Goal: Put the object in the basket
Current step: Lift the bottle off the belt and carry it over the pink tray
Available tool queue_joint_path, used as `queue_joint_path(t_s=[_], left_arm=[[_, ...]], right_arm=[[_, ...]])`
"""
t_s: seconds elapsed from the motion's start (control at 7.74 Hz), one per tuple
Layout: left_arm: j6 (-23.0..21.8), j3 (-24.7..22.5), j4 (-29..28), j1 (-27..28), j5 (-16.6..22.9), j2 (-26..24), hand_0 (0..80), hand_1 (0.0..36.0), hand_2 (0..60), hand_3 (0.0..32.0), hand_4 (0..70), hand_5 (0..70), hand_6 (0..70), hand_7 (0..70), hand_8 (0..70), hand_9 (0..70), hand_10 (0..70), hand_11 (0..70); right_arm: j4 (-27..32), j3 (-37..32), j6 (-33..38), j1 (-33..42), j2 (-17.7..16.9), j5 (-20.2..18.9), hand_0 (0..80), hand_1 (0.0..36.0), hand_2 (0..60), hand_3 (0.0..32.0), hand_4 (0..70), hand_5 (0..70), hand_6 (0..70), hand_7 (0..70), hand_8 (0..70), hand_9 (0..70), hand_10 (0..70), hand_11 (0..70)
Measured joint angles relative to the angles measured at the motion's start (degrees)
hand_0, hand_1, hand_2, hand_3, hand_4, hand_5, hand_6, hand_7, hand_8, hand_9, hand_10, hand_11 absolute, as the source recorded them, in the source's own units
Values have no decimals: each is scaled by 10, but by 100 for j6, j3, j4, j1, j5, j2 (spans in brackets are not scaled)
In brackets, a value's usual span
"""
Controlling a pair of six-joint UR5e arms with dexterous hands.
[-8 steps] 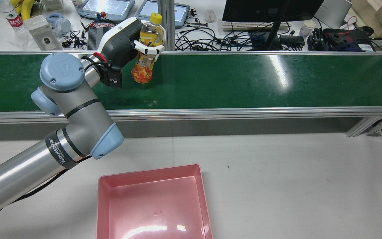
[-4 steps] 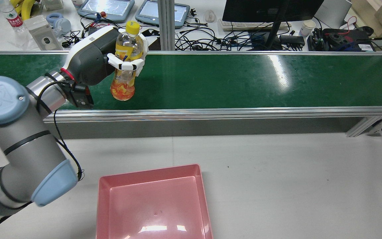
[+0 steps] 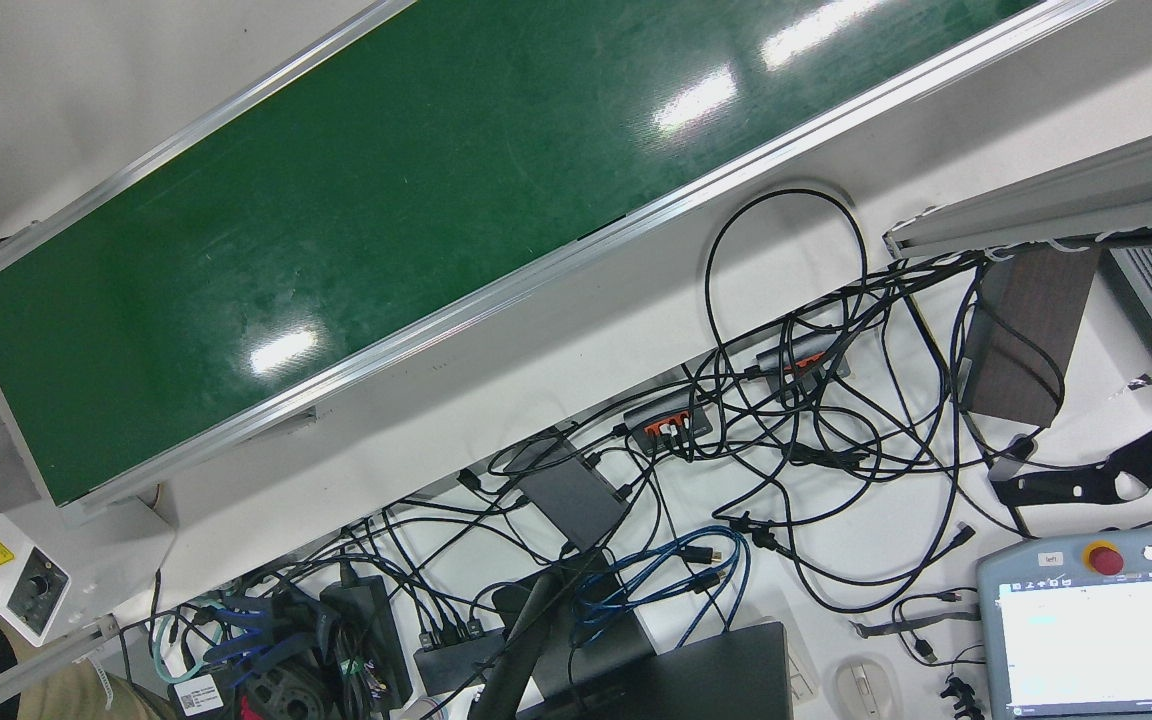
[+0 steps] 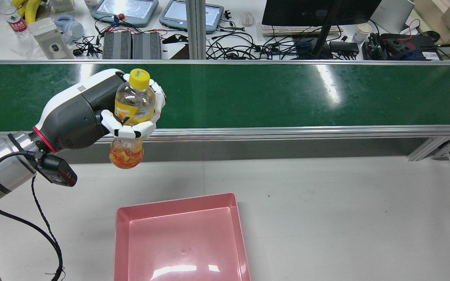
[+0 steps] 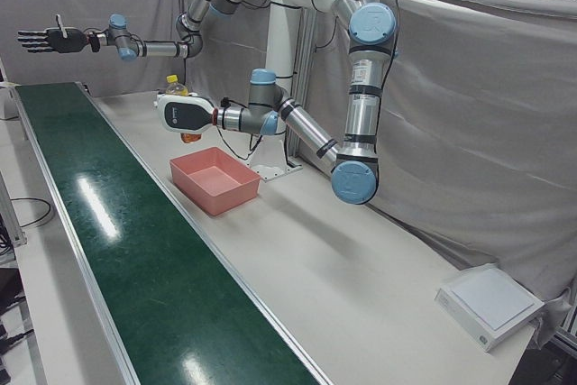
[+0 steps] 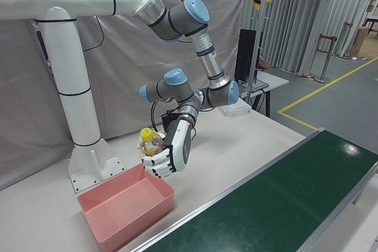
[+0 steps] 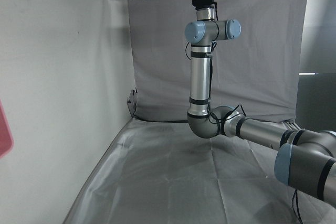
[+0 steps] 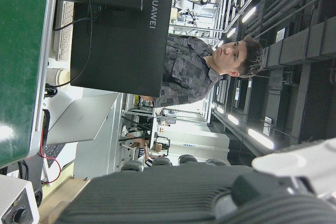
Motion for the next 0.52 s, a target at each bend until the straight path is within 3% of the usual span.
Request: queue_joint_path(t_s=[0.26, 0.52], left_arm=[[358, -238, 136, 678, -119, 15, 520, 314, 600, 0, 579, 700, 492, 679, 613, 700, 646, 700], [502, -278, 148, 988, -301, 33, 537, 242, 600, 0, 513, 700, 372, 542, 507, 666, 520, 700]], right_arm=[[-3, 0, 0, 0, 0, 0, 0, 0, 0, 0, 0, 0, 0, 0, 0, 0, 0, 0], [-3, 0, 0, 0, -2, 0, 0, 0, 0, 0, 0, 0, 0, 0, 0, 0, 0, 0]])
